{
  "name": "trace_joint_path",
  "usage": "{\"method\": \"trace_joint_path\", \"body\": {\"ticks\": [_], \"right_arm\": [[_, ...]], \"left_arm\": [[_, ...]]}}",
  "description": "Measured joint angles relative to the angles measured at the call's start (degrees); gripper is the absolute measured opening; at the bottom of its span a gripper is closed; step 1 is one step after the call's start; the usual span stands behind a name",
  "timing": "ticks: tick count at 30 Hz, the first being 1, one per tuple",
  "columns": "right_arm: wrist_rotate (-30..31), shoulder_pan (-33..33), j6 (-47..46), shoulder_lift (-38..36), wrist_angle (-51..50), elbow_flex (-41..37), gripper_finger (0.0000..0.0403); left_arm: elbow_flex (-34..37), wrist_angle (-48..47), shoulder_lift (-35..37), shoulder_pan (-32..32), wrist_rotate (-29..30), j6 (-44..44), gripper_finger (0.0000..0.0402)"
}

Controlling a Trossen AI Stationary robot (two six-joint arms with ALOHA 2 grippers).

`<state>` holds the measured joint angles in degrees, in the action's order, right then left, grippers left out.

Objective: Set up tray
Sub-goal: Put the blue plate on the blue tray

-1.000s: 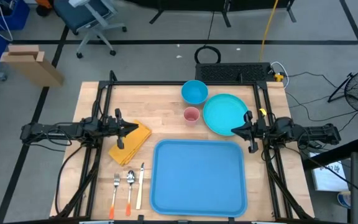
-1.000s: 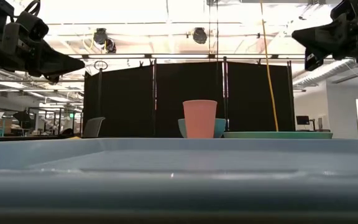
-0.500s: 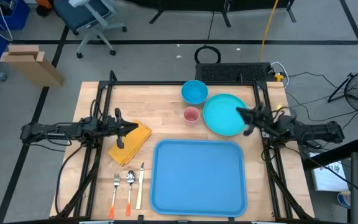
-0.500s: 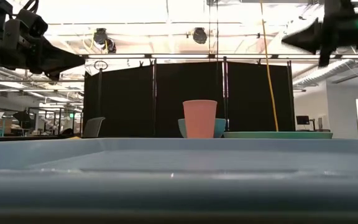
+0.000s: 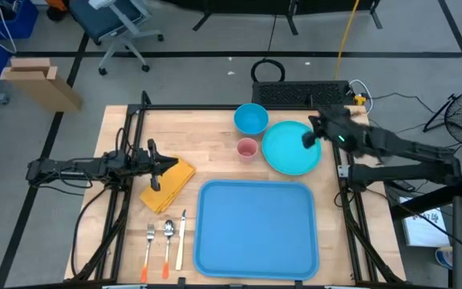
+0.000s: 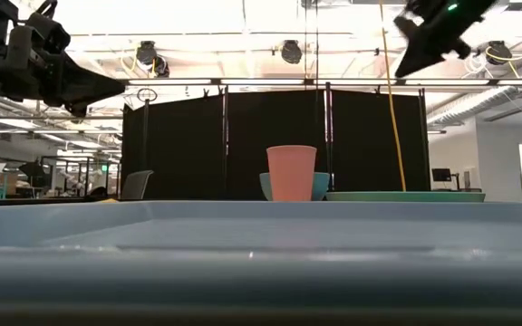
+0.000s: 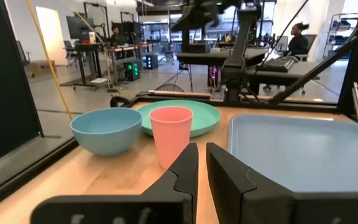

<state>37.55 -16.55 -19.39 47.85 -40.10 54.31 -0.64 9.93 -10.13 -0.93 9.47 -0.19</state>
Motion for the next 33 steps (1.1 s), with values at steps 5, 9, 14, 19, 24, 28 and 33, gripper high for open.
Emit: {"method": "trace_joint_path", "body": {"ticks": [5, 9, 14, 19, 24, 28, 33], "right_arm": [[-13.8, -15.8, 8.7, 14.9, -6.9, 8.0, 0.0], [-29.3, -28.9, 15.1, 24.5, -6.8, 10.8, 0.0], [-31.6, -38.7, 20.6, 32.8, -7.1, 12.3, 0.0001], [-37.4, -42.8, 25.1, 36.5, -7.0, 12.3, 0.0048], [-40.7, -43.8, 27.8, 38.3, -6.9, 12.3, 0.0161], [-39.8, -43.8, 29.0, 39.2, -6.9, 11.9, 0.0263], [-39.0, -42.9, 30.9, 39.2, -6.8, 9.1, 0.0342]], "left_arm": [[0.0, -0.9, 0.0, 0.0, 0.0, -0.2, 0.0035], [0.0, -1.2, 0.0, 0.0, 0.0, -0.2, 0.0035], [0.0, -1.2, 0.0, 0.0, 0.0, -0.2, 0.0035], [0.0, -1.3, 0.0, 0.0, 0.0, -0.1, 0.0035], [0.0, -1.7, 0.0, 0.0, 0.0, -0.3, 0.0035], [0.0, -2.4, 0.0, 0.0, 0.0, -1.1, 0.0035], [0.0, -2.9, 0.0, 0.0, 0.0, -2.0, 0.0035]]}}
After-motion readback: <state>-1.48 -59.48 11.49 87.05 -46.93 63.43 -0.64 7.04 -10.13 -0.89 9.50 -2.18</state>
